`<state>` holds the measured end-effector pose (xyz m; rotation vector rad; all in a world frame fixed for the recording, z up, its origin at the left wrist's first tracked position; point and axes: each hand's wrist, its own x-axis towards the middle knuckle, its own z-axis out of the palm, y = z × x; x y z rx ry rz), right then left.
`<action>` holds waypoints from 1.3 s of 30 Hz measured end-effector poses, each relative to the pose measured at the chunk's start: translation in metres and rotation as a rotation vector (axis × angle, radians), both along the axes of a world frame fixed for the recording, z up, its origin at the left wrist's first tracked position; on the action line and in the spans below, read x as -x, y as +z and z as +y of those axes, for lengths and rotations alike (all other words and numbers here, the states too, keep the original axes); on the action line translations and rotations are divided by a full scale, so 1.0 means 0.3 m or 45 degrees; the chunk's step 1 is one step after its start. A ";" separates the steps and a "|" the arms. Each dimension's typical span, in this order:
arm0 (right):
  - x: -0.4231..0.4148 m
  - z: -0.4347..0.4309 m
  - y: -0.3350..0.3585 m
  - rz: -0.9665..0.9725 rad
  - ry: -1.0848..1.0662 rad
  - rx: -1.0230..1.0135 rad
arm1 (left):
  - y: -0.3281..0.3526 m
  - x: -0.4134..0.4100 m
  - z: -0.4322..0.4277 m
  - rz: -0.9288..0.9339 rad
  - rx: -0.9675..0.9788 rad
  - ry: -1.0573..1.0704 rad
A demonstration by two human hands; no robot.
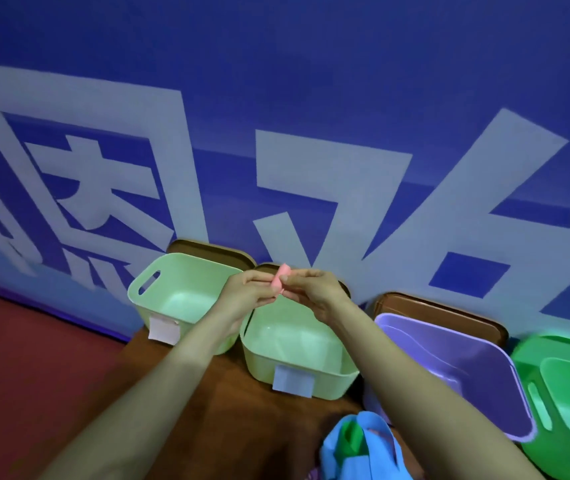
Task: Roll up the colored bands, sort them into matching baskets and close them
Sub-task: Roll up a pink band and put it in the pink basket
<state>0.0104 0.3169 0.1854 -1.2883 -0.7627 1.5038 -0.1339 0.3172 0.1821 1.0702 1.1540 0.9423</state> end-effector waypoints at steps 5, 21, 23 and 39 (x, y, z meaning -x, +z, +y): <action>0.170 0.175 -0.064 -0.017 0.050 0.044 | -0.055 0.158 0.153 0.069 0.071 0.099; 0.675 0.599 -0.468 0.043 0.248 0.570 | -0.299 0.521 0.614 0.409 0.638 0.215; 0.708 0.619 -0.511 0.018 0.233 0.602 | -0.332 0.524 0.635 0.450 0.712 0.227; 0.824 0.676 -0.650 -0.260 0.258 0.630 | -0.438 0.587 0.684 0.566 0.823 0.211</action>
